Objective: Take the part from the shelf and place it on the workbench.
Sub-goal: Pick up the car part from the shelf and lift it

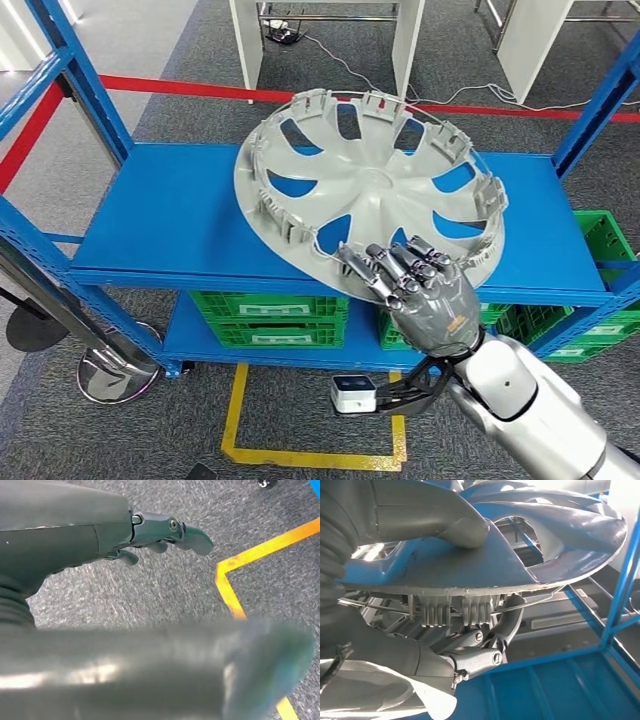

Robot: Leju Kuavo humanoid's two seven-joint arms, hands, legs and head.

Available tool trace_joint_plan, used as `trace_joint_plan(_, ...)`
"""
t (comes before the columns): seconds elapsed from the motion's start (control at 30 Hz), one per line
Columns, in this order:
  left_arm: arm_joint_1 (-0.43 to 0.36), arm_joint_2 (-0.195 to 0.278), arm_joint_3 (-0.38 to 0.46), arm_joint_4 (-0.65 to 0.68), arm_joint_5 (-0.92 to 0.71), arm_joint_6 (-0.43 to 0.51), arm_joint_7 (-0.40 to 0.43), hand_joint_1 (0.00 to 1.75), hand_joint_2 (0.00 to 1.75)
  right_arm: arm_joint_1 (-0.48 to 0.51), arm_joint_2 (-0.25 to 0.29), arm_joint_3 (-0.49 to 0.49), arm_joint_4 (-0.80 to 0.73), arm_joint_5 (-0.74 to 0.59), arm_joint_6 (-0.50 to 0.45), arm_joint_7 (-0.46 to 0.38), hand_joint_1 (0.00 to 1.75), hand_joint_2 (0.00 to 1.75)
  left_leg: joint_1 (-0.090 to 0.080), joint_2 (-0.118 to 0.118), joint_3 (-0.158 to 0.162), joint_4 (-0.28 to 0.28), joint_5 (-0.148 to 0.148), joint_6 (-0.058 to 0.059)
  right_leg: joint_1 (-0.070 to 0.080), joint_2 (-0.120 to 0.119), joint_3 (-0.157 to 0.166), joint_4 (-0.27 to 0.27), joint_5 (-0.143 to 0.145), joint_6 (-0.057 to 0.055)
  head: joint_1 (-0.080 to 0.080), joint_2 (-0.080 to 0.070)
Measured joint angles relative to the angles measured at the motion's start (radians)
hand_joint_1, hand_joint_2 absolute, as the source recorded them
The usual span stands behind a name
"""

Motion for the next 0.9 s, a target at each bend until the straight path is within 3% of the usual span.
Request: trace_joint_plan(0.9, 0.022, -0.033, 0.101, 0.014, -0.153, 0.0, -0.027, 0.0, 1.75, 0.012, -0.016, 0.025, -0.002, 0.025, -0.017, -0.008, 1.75, 1.75, 0.0, 0.0, 0.0, 0.0, 0.0, 0.0, 0.0, 0.0, 0.0, 0.0, 0.0, 0.0, 0.0, 0.0)
